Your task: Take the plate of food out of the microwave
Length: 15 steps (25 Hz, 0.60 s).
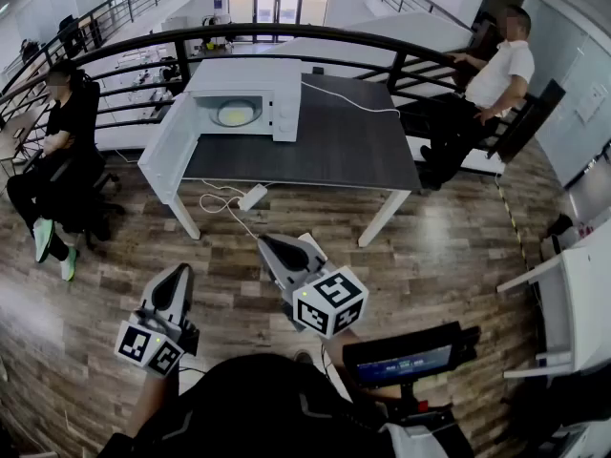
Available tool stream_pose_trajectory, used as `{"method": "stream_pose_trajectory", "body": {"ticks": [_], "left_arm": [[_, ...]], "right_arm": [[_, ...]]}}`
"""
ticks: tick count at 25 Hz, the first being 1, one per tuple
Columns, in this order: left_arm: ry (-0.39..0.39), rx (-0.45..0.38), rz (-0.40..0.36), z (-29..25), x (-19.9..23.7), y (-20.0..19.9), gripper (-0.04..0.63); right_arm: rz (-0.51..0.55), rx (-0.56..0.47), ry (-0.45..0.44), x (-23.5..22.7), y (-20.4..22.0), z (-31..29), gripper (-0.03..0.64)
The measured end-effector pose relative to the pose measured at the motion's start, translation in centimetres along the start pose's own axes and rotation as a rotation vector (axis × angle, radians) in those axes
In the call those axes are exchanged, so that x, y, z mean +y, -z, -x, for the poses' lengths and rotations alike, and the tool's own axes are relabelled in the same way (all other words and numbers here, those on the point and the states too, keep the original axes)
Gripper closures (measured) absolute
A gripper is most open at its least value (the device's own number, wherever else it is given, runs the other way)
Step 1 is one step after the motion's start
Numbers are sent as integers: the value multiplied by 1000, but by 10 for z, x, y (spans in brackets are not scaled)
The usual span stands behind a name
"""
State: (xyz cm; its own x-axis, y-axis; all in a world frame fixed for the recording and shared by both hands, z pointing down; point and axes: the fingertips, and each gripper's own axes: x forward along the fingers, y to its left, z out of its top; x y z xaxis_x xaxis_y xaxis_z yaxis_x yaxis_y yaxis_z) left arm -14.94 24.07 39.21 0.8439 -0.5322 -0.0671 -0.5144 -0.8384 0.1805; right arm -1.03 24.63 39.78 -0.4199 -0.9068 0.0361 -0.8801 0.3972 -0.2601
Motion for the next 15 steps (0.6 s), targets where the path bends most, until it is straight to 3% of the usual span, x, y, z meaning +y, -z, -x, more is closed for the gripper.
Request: {"method": "stream_pose_trajectory", "body": {"ticks": [15], "left_arm": [[-9,6,-6,12,-19,9,591]], "right_arm": [[-54,-23,34,-3,5,20,619]]}}
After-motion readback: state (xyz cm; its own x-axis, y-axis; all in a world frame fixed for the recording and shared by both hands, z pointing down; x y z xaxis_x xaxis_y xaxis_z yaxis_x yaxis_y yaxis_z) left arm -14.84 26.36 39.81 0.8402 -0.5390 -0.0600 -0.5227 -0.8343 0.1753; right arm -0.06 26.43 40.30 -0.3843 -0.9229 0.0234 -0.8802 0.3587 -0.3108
